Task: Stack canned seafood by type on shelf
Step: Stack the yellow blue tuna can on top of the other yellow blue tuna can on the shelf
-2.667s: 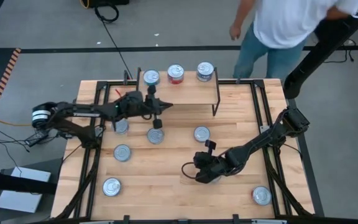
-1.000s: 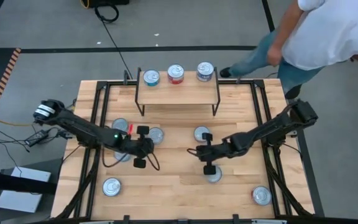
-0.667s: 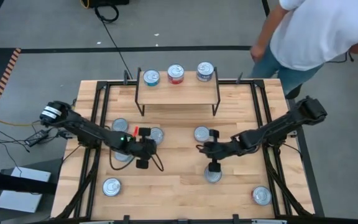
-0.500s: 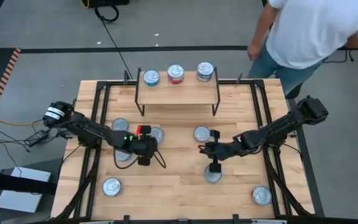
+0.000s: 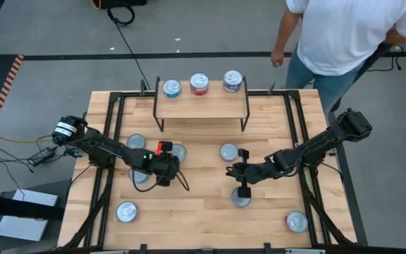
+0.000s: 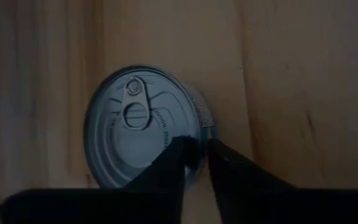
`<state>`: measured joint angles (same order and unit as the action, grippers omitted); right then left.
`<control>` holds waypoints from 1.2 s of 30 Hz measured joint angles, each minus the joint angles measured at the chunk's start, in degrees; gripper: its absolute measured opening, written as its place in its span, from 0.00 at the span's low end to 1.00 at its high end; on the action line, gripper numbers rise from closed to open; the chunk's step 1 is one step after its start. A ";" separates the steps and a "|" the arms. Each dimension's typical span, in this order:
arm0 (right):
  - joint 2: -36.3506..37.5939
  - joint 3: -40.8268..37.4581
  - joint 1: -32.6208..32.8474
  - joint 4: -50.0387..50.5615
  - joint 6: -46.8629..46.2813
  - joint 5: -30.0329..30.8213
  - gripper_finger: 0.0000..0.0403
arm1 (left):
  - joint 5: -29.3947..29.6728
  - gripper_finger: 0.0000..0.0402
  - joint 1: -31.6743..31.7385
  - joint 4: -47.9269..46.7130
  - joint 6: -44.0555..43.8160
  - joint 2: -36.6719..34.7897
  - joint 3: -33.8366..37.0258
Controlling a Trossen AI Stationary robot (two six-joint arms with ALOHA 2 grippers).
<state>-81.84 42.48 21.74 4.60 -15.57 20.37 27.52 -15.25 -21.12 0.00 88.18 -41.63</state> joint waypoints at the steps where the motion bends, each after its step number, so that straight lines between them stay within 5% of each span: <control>1: 0.00 0.00 0.00 -0.12 0.00 0.12 0.01 | 0.29 0.14 -0.09 -0.03 1.08 0.00 0.00; 4: 0.00 0.00 0.00 -0.29 -0.33 0.13 0.01 | 0.35 0.03 -0.16 0.00 3.00 0.02 -0.02; 10: 0.00 0.00 0.07 -0.26 -1.01 0.10 0.01 | -3.17 0.01 -0.18 -0.54 4.26 -1.13 -0.23; 23: -0.02 0.04 0.75 -1.97 -1.42 -0.53 0.01 | -26.59 0.00 -0.08 0.09 -1.87 -7.45 -7.88; 36: -0.30 0.07 1.07 -10.04 -4.35 -4.09 0.01 | -52.40 0.00 3.58 23.86 -12.12 -6.03 -3.40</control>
<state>-82.14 42.54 22.81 -5.44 -19.92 16.27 -24.88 -11.67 2.74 -12.12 82.15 -45.03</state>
